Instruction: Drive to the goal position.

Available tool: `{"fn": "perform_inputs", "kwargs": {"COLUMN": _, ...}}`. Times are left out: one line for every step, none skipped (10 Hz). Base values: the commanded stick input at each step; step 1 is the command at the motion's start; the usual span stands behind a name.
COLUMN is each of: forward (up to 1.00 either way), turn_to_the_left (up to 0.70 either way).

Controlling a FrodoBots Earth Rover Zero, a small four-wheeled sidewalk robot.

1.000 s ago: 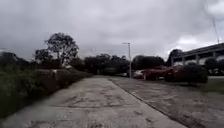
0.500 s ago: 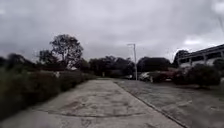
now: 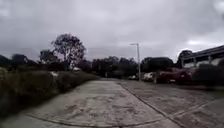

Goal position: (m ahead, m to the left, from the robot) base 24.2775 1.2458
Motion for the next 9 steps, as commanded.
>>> {"fn": "perform_inputs", "kwargs": {"forward": 0.5, "turn_to_the_left": 0.0}}
{"fn": "perform_inputs", "kwargs": {"forward": 0.5, "turn_to_the_left": 0.25}}
{"fn": "perform_inputs", "kwargs": {"forward": 0.5, "turn_to_the_left": 0.5}}
{"fn": "perform_inputs", "kwargs": {"forward": 0.5, "turn_to_the_left": 0.5}}
{"fn": "perform_inputs", "kwargs": {"forward": 0.5, "turn_to_the_left": 0.0}}
{"fn": "perform_inputs", "kwargs": {"forward": 0.5, "turn_to_the_left": 0.0}}
{"fn": "perform_inputs", "kwargs": {"forward": 0.5, "turn_to_the_left": 0.0}}
{"fn": "perform_inputs", "kwargs": {"forward": 0.5, "turn_to_the_left": 0.0}}
{"fn": "perform_inputs", "kwargs": {"forward": 0.5, "turn_to_the_left": 0.0}}
